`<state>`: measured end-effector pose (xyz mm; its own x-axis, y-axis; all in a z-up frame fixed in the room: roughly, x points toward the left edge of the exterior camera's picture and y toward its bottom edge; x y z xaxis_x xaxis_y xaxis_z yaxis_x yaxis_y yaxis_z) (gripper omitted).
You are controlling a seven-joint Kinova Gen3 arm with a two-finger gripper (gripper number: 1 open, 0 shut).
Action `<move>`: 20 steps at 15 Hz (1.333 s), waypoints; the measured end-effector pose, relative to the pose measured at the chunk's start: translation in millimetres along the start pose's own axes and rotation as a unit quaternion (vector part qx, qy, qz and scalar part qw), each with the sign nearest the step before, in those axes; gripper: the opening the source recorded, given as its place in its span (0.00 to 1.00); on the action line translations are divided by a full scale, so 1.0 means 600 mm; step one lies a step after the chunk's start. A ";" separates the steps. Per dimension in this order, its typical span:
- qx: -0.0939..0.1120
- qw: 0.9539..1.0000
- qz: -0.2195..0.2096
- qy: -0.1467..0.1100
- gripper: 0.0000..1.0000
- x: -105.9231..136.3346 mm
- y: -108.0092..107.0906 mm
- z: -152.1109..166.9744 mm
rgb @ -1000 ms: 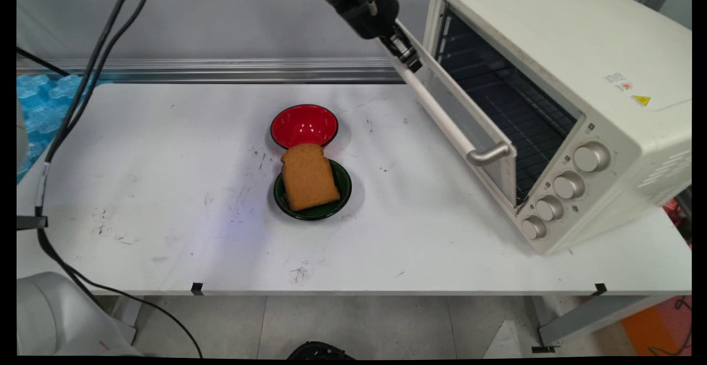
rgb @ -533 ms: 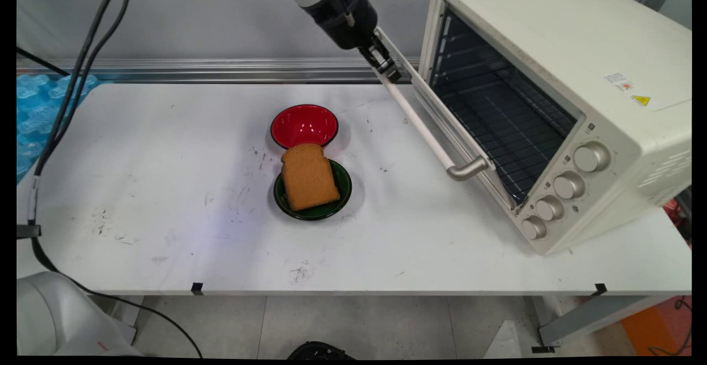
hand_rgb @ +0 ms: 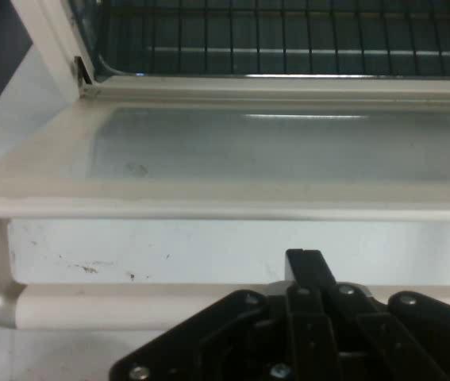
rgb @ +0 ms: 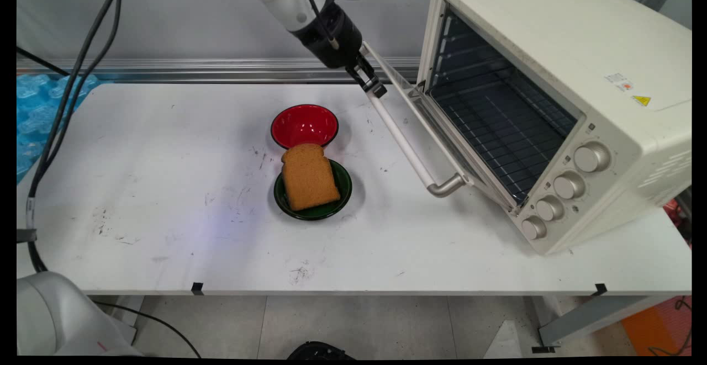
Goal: Open the oven
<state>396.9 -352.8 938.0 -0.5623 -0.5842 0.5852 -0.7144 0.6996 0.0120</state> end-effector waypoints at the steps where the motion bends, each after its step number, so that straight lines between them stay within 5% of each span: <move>1: 0.001 1.000 0.000 0.002 0.00 -0.005 -0.001 0.005; 20: 0.001 1.000 0.013 -0.008 0.00 -0.141 0.007 0.045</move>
<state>429.9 -311.6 866.6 -0.5864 -0.5728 0.5727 -0.7010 0.7131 -0.0045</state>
